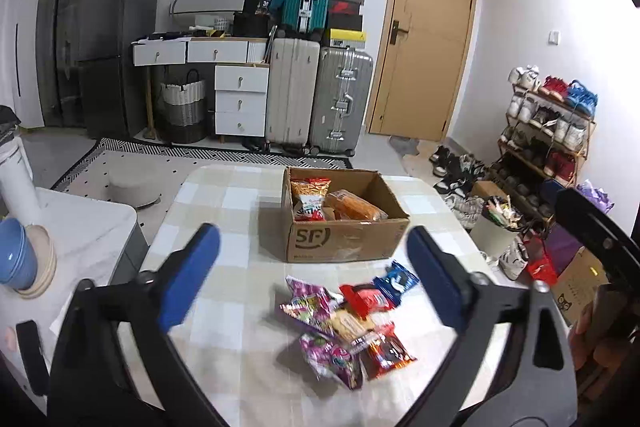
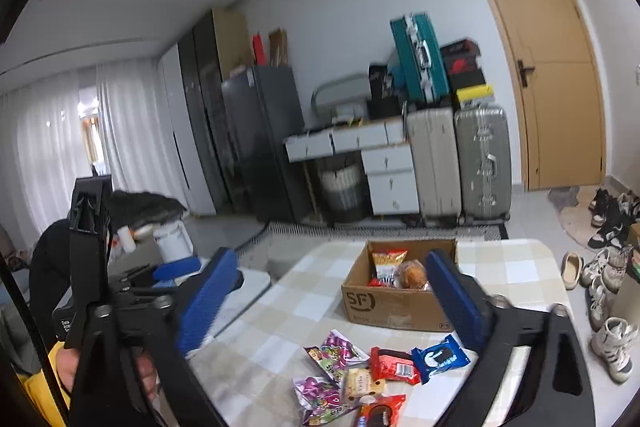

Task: Organize snacks
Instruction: 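Withdraw both tools from the box toward the remaining snacks, then grasp the purple candy bag with left tool while right tool grasps red Oreo pack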

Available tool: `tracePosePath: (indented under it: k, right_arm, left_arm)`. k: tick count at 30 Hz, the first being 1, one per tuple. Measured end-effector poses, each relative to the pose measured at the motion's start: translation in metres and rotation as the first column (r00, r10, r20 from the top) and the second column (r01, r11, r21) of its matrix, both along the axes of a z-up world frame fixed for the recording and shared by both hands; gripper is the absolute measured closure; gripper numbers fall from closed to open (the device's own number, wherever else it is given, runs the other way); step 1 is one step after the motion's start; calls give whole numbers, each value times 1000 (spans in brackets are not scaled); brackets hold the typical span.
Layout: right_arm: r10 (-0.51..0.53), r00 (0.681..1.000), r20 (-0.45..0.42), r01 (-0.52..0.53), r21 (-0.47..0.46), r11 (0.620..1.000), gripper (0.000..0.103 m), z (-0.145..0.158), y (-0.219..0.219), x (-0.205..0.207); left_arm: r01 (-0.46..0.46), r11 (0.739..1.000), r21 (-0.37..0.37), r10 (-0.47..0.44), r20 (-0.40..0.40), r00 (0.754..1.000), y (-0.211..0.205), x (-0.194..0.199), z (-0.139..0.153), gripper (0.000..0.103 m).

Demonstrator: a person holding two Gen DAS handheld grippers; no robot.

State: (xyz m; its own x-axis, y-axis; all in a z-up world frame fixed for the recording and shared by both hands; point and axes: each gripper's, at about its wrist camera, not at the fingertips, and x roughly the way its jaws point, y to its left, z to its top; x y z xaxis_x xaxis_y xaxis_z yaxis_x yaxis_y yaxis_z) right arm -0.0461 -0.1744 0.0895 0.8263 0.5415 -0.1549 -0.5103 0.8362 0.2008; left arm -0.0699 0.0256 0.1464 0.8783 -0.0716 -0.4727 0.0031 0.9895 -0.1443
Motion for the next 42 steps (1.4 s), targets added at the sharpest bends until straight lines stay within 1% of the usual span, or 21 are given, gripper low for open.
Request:
tracePosePath:
  k: [2, 4, 5, 9, 12, 16, 18, 25, 28, 32, 35, 38, 42]
  right_arm:
    - [-11, 999, 35, 11, 3, 1000, 1, -4, -2, -21]
    - [-2, 999, 50, 3, -12, 1000, 1, -10, -2, -33]
    - [-3, 998, 57, 4, -20, 1000, 1, -15, -1, -41]
    - [11, 998, 55, -12, 16, 1000, 1, -37, -4, -60]
    - [-6, 999, 45, 6, 10, 1000, 1, -55, -3, -65]
    - [-16, 999, 30, 16, -19, 1000, 1, -76, 0, -67]
    - [-14, 1000, 12, 14, -19, 1000, 1, -81, 2, -62]
    - [-6, 999, -40, 6, 2, 1000, 1, -102, 2, -41]
    - [0, 996, -87, 1, 10, 1000, 1, -116, 3, -29]
    - [4, 986, -168, -2, 12, 1000, 1, -138, 3, -8]
    - [19, 975, -221, -15, 18, 1000, 1, -152, 4, 6]
    - [34, 967, -251, -29, 21, 999, 1, -165, 7, 19]
    - [46, 958, -282, -42, 20, 999, 1, -180, 9, 34]
  left_arm:
    - [-1, 1000, -2, 1, 23, 1000, 3, -19, -1, 1]
    - [2, 1000, 9, -2, 34, 999, 2, -39, -3, 1]
    - [8, 1000, 10, -8, 34, 999, 4, -40, -5, 1]
    - [20, 1000, 24, -21, 36, 999, 1, -65, -17, 1]
    - [27, 999, 24, -28, 47, 998, 1, -83, -28, 1]
    - [34, 998, 57, -34, 1, 999, -7, -79, -53, 1]
    - [37, 997, 61, -36, -23, 999, -11, -77, -67, 1]
    - [50, 998, 37, -46, -112, 993, -14, -33, -107, 1]
    - [56, 998, 29, -51, -156, 986, -14, -10, -122, 1]
    - [61, 998, 8, -57, -234, 971, -15, 17, -155, 1]
    - [60, 998, -15, -61, -299, 952, -14, 39, -183, 1]
    - [56, 998, -29, -63, -344, 937, -14, 53, -204, 1]
    - [61, 997, -37, -71, -409, 910, -19, 79, -235, 1]
